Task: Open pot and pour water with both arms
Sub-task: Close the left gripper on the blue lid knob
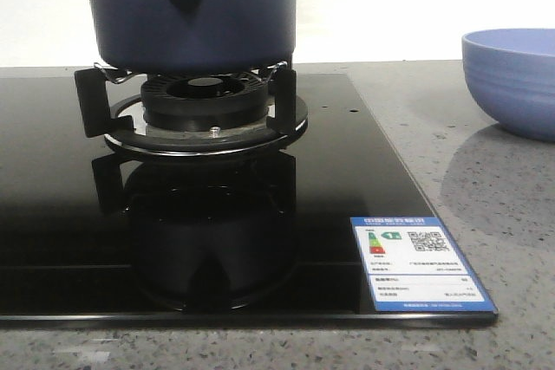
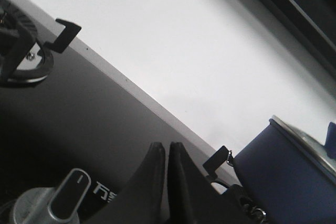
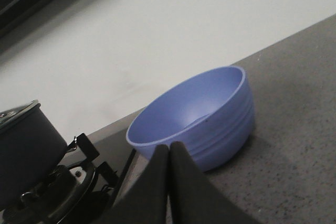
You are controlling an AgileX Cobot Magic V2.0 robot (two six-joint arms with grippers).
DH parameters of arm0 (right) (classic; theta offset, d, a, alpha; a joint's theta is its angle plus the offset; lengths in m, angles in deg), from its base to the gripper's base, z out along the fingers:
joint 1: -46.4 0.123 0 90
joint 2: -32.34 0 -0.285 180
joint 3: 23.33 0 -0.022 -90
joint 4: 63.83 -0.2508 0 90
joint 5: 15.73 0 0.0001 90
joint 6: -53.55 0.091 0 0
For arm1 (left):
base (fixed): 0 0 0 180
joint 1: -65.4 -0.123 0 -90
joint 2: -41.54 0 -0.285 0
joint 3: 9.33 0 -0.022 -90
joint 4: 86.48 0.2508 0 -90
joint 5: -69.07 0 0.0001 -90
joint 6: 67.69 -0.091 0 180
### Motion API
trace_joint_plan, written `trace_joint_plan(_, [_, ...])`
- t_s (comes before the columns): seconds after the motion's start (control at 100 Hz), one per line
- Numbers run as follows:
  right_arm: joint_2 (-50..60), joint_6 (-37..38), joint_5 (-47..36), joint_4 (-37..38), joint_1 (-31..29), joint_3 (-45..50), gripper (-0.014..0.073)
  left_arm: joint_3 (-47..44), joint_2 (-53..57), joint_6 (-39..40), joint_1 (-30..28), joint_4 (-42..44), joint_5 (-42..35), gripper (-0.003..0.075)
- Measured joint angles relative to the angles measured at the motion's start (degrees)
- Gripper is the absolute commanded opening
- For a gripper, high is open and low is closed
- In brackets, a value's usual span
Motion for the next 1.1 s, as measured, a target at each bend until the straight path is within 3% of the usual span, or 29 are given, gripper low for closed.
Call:
trace_joint_plan(0.21, [-4.6,0.0,13.5,3.0,0.0,-12.1,-0.0041,9.5,-1.6,-0.3,0.0,7.1,10.8,-0.002])
trace_joint_plan(0.41, [-19.2,-0.7,29.3,8.9,0.0,-26.0,-0.0042,25.3,-11.8,-10.2,0.0,13.3,25.2,-0.002])
trace_joint_plan(0.52, [-25.3,-3.9,32.4,9.9,0.0,-31.0,-0.0042,30.3,-16.1,-14.4,0.3,13.9,30.0,-0.002])
trace_joint_plan(0.64, [-28.0,-7.4,33.3,10.1,0.0,-33.3,-0.0027,31.9,-18.0,-17.0,2.3,12.9,29.1,-0.0017])
trace_joint_plan(0.71, [-28.3,-9.0,33.6,10.1,0.1,-34.1,0.0055,32.2,-18.9,-19.1,4.4,11.9,28.0,0.0011])
trace_joint_plan(0.76, [-28.4,-9.6,33.7,10.1,0.5,-34.3,0.0174,32.4,-19.7,-20.8,5.9,11.3,27.5,0.005])
trace_joint_plan(0.83, [-28.4,-10.0,33.9,10.1,1.2,-34.8,0.0345,32.8,-20.9,-22.4,7.9,10.5,27.2,0.0125])
trace_joint_plan(0.9, [-28.4,-10.1,34.1,10.1,1.9,-35.0,0.0452,33.4,-22.6,-23.7,9.7,9.5,27.1,0.0222])
trace_joint_plan(1.02, [-28.4,-10.2,34.2,10.1,2.3,-35.5,0.0454,34.7,-26.4,-27.2,12.7,6.4,26.3,0.0363])
trace_joint_plan(1.1, [-28.4,-10.2,34.2,10.1,2.3,-35.5,0.0451,36.0,-29.6,-31.6,14.7,2.7,25.5,0.0379])
